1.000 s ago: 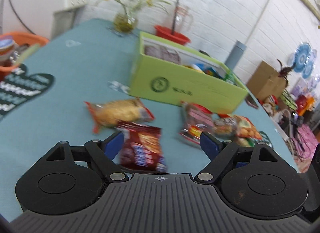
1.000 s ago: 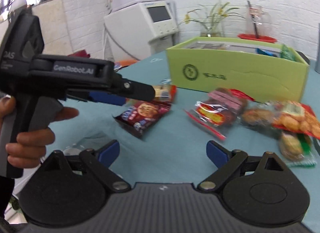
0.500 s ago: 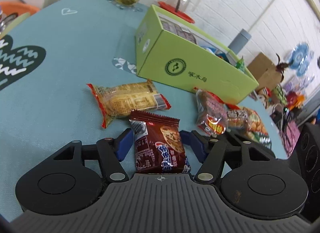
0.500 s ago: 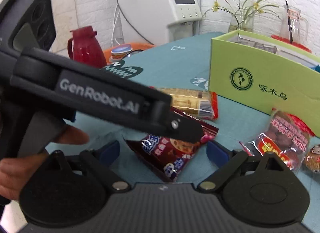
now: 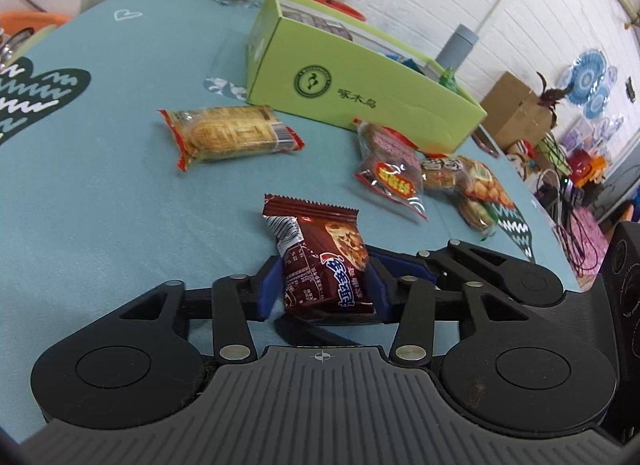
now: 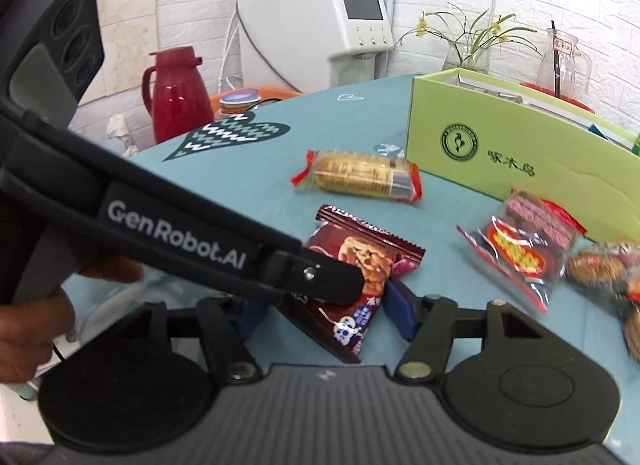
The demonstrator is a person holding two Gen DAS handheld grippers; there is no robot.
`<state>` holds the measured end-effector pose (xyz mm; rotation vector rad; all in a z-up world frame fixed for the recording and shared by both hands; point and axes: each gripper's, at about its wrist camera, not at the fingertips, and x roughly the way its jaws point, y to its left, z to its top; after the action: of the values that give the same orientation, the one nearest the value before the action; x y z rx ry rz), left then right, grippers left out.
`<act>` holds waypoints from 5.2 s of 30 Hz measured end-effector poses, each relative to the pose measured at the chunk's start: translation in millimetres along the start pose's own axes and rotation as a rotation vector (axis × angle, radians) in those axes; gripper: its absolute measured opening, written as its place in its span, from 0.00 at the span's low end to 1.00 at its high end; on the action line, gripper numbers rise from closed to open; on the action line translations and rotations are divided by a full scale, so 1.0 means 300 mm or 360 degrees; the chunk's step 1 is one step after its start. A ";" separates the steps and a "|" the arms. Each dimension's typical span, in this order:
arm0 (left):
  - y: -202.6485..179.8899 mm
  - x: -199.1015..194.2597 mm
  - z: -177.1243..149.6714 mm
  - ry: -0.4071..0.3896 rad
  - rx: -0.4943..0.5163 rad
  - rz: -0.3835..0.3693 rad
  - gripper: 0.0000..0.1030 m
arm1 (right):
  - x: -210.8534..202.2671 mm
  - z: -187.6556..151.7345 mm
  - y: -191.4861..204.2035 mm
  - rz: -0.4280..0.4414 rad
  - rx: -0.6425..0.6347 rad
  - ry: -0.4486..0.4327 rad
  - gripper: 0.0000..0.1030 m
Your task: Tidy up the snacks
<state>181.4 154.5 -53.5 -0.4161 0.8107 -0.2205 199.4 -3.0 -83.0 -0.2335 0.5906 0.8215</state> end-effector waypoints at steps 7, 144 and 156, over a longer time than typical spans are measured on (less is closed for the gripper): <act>-0.019 0.010 0.009 -0.0004 0.0008 0.0039 0.40 | -0.036 -0.035 -0.016 0.0016 0.0116 -0.0033 0.73; -0.477 0.176 0.379 -0.0116 0.0425 -0.0229 0.17 | -0.257 0.135 -0.333 -0.0415 0.0175 -0.0350 0.62; -0.430 0.512 0.747 -0.0143 0.0393 -0.0116 0.20 | 0.033 0.412 -0.654 -0.0401 0.0097 -0.0250 0.65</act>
<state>446.1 47.1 40.4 -0.2213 0.6707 -0.3633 400.6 -76.6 6.8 -0.1812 0.4274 0.5715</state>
